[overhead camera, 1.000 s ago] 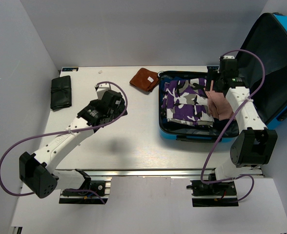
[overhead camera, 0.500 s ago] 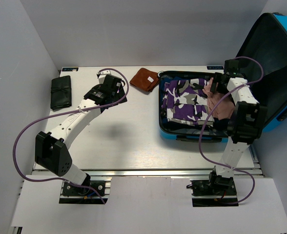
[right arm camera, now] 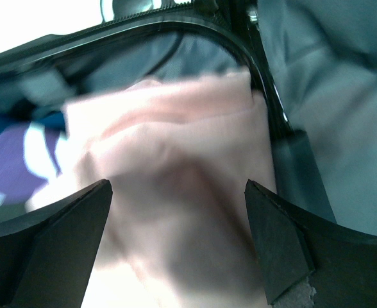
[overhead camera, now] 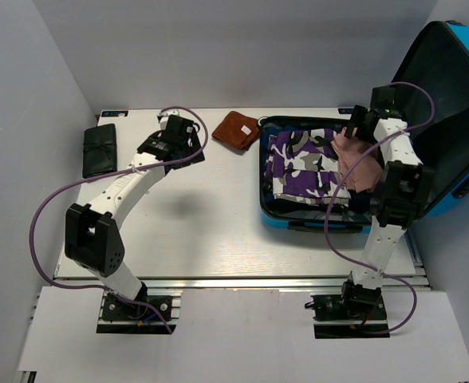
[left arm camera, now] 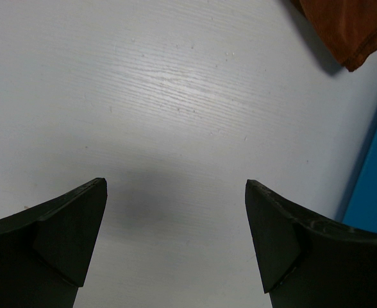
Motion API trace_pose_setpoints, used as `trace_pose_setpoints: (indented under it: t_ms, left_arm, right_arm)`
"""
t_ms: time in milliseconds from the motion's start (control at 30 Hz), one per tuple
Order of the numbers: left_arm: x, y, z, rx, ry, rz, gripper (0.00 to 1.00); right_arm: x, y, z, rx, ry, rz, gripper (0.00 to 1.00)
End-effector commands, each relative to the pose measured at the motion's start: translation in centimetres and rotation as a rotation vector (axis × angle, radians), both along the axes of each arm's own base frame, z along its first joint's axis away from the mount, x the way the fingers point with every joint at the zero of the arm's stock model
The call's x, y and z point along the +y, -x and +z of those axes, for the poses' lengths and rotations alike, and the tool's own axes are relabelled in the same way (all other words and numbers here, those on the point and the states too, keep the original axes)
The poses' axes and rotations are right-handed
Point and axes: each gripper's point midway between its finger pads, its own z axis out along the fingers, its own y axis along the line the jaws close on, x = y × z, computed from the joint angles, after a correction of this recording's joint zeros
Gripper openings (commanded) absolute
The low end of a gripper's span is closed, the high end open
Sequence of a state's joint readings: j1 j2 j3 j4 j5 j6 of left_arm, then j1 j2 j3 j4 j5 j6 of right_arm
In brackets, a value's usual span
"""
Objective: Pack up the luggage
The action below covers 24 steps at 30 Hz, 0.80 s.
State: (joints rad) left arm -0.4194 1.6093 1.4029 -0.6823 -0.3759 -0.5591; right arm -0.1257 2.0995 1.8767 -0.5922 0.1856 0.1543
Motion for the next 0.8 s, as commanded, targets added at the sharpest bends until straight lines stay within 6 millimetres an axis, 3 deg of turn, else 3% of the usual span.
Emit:
trace_pose_setpoints:
  t_ms: [0,67,200,233,300,367,400,433,467,533,600,633,667,700,733,767]
  left_arm:
    - [1.3,-1.6,2.7,-0.059,0.009,0.026,0.98]
    - [2.8,-2.4,2.6,-0.051,-0.004,0.066,0.98]
    - [6.1,-4.3,2.0,-0.034,-0.017,0.142,0.98]
    - [6.8,-4.7,1.6,-0.023,-0.016,0.159,0.98]
    - [9.2,-6.1,0.6,0.005,-0.017,0.213,0.98]
    - [10.8,-7.3,-1.0,0.036,-0.024,0.25,0.98]
    - [12.2,-8.3,-0.6,0.021,-0.011,0.273,0.98]
    - [12.5,-9.4,-0.5,0.0,0.0,0.264,0.98]
    - [12.1,-10.3,-1.5,0.011,0.003,0.239,0.98]
    - [11.3,-13.1,-0.2,-0.05,0.021,0.151,0.98]
    - [8.6,-14.9,-0.9,-0.065,0.014,0.002,0.98]
    - [6.2,-16.4,0.5,-0.126,0.056,-0.089,0.98]
    - [2.8,-18.7,0.7,-0.165,0.136,-0.225,0.98]
    - [2.8,-18.7,0.7,-0.165,0.137,-0.226,0.98]
    - [1.6,-19.6,-1.4,-0.139,0.152,-0.259,0.98]
    - [-0.4,-20.9,0.2,-0.193,0.189,-0.323,0.98]
  right_arm:
    - [0.8,1.6,9.3,-0.187,-0.001,0.028,0.89]
    - [1.4,2.8,11.3,-0.227,-0.005,0.057,0.89]
    - [5.3,5.6,15.2,-0.321,-0.028,0.205,0.89]
    - [5.9,6.2,14.5,-0.305,-0.034,0.225,0.89]
    - [8.3,7.2,14.9,-0.311,-0.057,0.304,0.89]
    - [11.6,7.9,14.6,-0.298,-0.051,0.404,0.89]
    - [12.4,8.2,14.5,-0.294,-0.047,0.428,0.89]
    - [14.7,8.5,14.5,-0.29,-0.044,0.494,0.89]
    - [15.4,8.7,14.4,-0.288,-0.041,0.509,0.89]
    - [17.3,9.1,14.2,-0.278,-0.048,0.549,0.89]
    - [19.5,9.6,13.8,-0.277,-0.071,0.584,0.89]
    - [20.3,9.8,13.8,-0.282,-0.086,0.6,0.89]
    - [21.4,10.3,13.3,-0.289,-0.12,0.605,0.89]
    - [21.7,10.4,13.3,-0.288,-0.128,0.603,0.89]
    - [21.7,10.9,13.0,-0.287,-0.136,0.597,0.89]
    - [21.9,11.0,13.1,-0.299,-0.144,0.598,0.89]
